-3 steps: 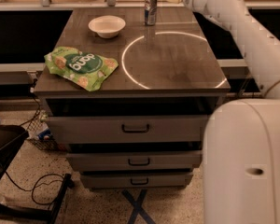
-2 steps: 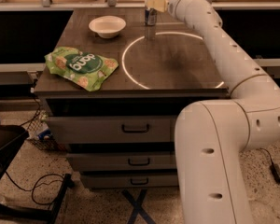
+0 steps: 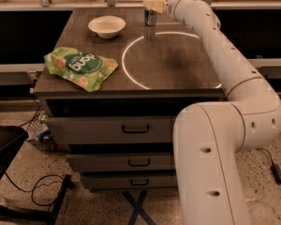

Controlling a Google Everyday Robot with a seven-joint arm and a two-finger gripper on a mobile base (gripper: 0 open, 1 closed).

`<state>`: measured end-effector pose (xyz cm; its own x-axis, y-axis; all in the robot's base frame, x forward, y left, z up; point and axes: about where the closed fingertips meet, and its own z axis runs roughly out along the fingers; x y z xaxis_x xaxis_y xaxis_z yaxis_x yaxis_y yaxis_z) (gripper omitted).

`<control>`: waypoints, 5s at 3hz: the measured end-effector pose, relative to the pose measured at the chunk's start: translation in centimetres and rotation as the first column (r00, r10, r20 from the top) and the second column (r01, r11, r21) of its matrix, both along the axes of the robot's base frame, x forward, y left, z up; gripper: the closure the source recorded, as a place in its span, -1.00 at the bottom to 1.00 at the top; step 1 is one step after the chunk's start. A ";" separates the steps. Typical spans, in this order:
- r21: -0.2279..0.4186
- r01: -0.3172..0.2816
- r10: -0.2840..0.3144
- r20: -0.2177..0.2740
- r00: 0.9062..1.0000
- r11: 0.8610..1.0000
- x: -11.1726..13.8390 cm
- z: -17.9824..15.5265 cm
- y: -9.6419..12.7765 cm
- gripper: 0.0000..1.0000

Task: Move redbull can near green rice chip bag

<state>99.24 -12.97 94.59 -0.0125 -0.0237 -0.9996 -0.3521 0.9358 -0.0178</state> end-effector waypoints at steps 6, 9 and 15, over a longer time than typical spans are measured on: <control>-0.064 -0.040 0.040 -0.004 0.999 0.997 2.4 -2.4 4.1 -1.00; -0.067 -0.082 0.081 -0.016 0.997 0.994 2.3 -3.1 5.8 -0.09; -0.078 -0.033 0.033 -0.005 0.999 0.996 0.7 2.7 3.7 1.00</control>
Offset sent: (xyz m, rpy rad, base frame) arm 0.0310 0.0041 -0.0077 -0.0288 -0.0058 0.0103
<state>99.97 -9.25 97.27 -0.0142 -0.1023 -0.9947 -0.3829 0.9195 -0.0891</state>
